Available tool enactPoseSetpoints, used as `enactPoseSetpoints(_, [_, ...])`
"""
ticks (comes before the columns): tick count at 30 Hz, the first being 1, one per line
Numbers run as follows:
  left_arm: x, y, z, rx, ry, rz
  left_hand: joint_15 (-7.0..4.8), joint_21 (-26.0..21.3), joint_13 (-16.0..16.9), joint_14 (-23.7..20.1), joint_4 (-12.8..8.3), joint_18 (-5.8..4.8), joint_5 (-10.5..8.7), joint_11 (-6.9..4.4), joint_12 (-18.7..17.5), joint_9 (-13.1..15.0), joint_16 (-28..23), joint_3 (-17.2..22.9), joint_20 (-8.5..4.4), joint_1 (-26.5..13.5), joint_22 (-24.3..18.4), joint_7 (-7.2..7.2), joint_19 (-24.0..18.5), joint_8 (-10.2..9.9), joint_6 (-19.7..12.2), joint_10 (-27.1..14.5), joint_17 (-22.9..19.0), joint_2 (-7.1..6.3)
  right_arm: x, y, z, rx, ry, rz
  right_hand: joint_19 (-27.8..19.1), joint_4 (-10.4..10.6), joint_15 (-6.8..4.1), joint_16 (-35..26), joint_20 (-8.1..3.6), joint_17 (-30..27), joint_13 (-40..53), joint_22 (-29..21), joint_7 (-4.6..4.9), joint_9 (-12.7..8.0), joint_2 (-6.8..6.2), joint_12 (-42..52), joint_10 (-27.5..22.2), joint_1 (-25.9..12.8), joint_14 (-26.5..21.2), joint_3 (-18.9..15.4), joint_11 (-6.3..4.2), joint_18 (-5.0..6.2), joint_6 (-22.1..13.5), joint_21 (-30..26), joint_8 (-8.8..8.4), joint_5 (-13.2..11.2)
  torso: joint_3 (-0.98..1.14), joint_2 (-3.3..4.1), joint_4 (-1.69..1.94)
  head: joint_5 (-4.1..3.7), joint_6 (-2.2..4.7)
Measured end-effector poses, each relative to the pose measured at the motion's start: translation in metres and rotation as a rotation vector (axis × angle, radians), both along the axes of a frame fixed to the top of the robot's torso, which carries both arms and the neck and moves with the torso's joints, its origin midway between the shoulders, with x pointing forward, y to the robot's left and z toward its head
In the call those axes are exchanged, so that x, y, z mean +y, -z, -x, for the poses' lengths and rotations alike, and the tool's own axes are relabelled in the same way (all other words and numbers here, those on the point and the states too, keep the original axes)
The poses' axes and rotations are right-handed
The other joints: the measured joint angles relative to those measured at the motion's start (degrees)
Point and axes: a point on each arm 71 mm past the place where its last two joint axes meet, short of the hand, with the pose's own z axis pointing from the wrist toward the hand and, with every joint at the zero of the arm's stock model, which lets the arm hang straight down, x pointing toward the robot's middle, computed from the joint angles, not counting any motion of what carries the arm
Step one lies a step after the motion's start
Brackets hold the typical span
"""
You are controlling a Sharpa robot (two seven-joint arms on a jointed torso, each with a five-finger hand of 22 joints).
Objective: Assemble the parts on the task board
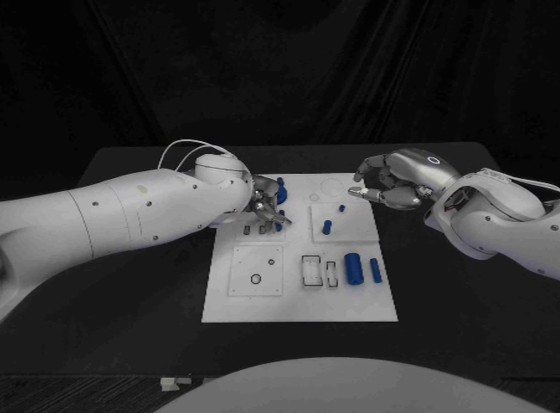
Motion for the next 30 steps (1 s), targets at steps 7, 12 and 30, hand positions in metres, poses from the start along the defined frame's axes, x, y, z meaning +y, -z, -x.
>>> enactPoseSetpoints(7, [-0.0006, 0.0008, 0.0007, 0.006, 0.003, -0.004, 0.0, -0.2, 0.0, 0.0, -0.7, 0.0, 1.96, 0.0, 0.0, 0.5, 0.0, 0.7, 0.21, 0.9, 0.0, 0.03, -0.2, -0.9, -0.4, 0.0, 0.0, -0.01, -0.0001, 0.0002, -0.0002, 0.002, 0.001, 0.0, 0.0, 0.2, 0.0, 0.0, 0.0, 0.0, 0.0, 0.0, -0.2, -0.1, 0.0, 0.0, 0.0, 0.0, 0.0, -0.2, 0.0, 0.0, 0.2, -0.3, 0.0, 0.0, 0.0, 0.0, 0.0, 0.05, 0.0])
enactPoseSetpoints(12, [-0.0011, 0.0008, 0.001, 0.007, 0.005, -0.004, 0.0, -0.7, 0.0, 0.0, -1.7, 0.0, 4.12, 0.0, 0.0, 0.8, 0.0, 1.7, 0.41, 1.8, 0.0, 0.23, -0.4, -1.6, -0.6, 0.0, 0.0, -0.22, -0.0001, 0.0004, -0.0003, 0.004, 0.001, 0.0, 0.0, 0.2, 0.0, 0.0, 0.0, 0.0, 0.0, 0.0, -0.2, -0.1, 0.0, 0.0, 0.0, 0.0, 0.0, -0.2, 0.0, 0.0, 0.2, -0.4, 0.0, 0.0, 0.01, 0.0, 0.0, -0.01, 0.0])
enactPoseSetpoints(30, [-0.0012, 0.0012, 0.0021, 0.012, 0.009, -0.005, 0.0, -1.4, 0.0, 0.0, -3.1, 0.0, 5.23, 0.0, 0.0, 0.9, 0.0, 3.4, 0.52, 3.0, 0.0, 0.22, -1.1, -3.2, -1.0, 0.0, 0.0, -0.89, 0.0, 0.0029, -0.0003, 0.012, 0.002, 0.002, 0.0, 0.0, 0.0, -0.2, 0.0, 0.0, 0.0, 0.0, -0.08, -0.1, 0.23, 0.0, 0.0, -0.2, 0.0, -0.3, 0.0, -0.01, 0.3, -0.6, 0.0, 0.0, 0.01, -0.04, 0.0, -0.06, 0.0])
